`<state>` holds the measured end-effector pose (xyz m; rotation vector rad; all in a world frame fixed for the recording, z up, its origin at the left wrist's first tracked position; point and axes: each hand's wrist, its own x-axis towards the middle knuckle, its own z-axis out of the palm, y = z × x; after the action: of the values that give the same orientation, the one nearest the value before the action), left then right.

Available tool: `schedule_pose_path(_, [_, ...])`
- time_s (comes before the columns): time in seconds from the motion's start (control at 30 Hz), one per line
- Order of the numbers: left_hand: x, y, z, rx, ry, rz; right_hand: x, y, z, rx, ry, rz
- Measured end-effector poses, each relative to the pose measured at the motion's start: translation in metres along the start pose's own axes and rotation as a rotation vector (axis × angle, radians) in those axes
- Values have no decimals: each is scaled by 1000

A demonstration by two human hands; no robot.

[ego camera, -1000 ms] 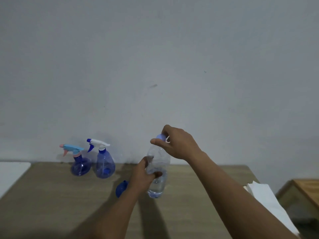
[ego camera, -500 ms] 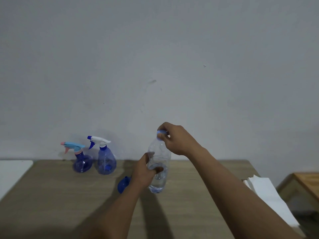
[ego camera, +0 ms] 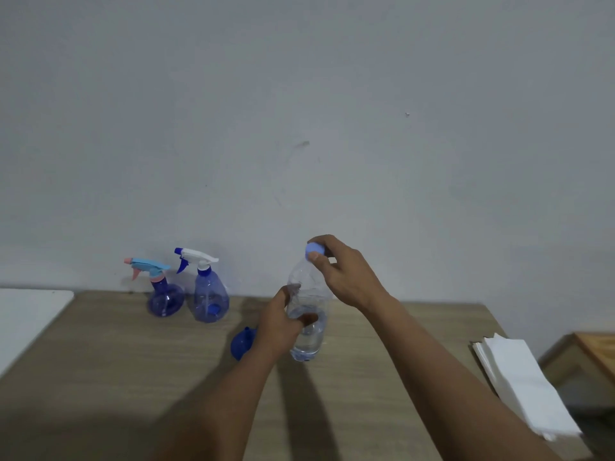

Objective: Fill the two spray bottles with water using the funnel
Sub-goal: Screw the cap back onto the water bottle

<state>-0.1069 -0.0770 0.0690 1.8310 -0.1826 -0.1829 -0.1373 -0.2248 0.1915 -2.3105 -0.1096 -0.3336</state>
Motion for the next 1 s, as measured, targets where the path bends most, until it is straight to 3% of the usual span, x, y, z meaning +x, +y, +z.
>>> schedule_pose_path(0.27, [1, 0, 4, 1, 19, -8, -3, 0, 17, 93, 241, 102])
schedule_pose_path(0.43, [3, -5, 3, -33, 33, -39, -2, 5, 13, 124, 108, 9])
schedule_pose_path(0.7, [5, -3, 4, 31, 11, -25, -4, 5, 25, 165, 238, 42])
schedule_pose_path(0.83, [5, -2, 1, 43, -38, -14, -6, 6, 26, 165, 238, 26])
schedule_pose_path(1.0, [4, -2, 4, 27, 49, -27, -16, 12, 33, 190, 194, 46])
